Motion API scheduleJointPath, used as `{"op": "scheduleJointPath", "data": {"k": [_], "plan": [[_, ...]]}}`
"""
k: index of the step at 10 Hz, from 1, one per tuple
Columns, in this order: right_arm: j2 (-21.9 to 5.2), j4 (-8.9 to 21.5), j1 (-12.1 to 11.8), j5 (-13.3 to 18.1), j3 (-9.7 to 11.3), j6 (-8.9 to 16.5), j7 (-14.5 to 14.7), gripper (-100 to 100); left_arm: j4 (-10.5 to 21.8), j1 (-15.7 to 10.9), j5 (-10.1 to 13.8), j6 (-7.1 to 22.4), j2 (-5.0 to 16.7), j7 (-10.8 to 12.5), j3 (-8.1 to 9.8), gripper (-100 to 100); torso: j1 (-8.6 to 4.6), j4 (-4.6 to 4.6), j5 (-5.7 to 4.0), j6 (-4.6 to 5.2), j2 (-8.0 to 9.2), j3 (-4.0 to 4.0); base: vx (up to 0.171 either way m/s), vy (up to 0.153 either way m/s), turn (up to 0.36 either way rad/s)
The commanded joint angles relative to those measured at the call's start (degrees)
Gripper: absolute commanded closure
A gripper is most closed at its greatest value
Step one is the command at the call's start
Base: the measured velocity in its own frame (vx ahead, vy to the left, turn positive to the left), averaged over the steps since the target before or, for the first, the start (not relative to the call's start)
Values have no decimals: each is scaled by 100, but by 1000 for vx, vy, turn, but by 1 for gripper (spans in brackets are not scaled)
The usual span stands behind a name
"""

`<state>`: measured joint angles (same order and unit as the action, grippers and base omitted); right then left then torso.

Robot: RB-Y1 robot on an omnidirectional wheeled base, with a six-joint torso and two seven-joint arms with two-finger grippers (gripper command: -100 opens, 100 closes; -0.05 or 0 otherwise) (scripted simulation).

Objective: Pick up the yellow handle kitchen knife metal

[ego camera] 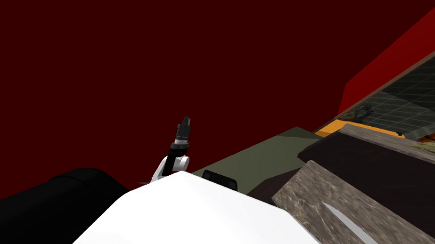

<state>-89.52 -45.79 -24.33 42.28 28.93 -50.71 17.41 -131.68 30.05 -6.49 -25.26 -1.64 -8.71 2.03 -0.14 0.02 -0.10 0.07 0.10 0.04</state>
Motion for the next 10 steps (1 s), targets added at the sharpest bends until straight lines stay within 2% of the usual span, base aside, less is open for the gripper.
{"op": "scheduleJointPath", "data": {"k": [1, 3, 4, 6, 7, 8, 9, 10], "plan": [[-75, -176, -23, -38, 36, 80, -66, 100, 0, 0, 0, 0, 0, 0, 0, 0, 0, 0, 0, 0, 0, 0, -8, 0, -28], [-363, -606, -141, -217, 154, 320, -241, 100, 0, 0, 0, 0, 0, 0, 0, 0, 0, 0, -1, -1, -1, 0, -16, 1, -52], [-363, -674, -141, -217, 154, 320, -241, 100, 0, 0, 0, 0, 0, 0, 0, 0, 1, 0, 2, 2, 2, 1, -11, 1, -36], [-652, -1071, -259, -395, 272, 560, -417, 100, 0, 0, 0, 0, 0, 0, 0, 0, -1, 0, -1, 0, -1, 0, -9, -9, -59], [-652, -1172, -259, -395, 272, 560, -417, 100, 0, 0, 0, 0, 0, 0, 0, 0, -5, 0, 0, 4, 1, 0, -12, -17, -25], [-796, -1350, -318, -485, 331, 680, -504, 100, 0, 0, 0, 0, 0, 0, 0, 0, -6, 0, -4, 0, 1, 0, -9, -19, -31], [-796, -1421, -318, -485, 331, 680, -504, 100, 0, 0, 0, 0, 0, 0, 0, 0, -8, 0, -2, 1, -1, 0, -7, -16, -22], [-770, -1359, -317, -475, 322, 668, -481, 100, 0, 0, 0, 0, 0, 0, 0, 0, -8, -1, -4, 0, -2, -1, 0, 0, 0]]}}
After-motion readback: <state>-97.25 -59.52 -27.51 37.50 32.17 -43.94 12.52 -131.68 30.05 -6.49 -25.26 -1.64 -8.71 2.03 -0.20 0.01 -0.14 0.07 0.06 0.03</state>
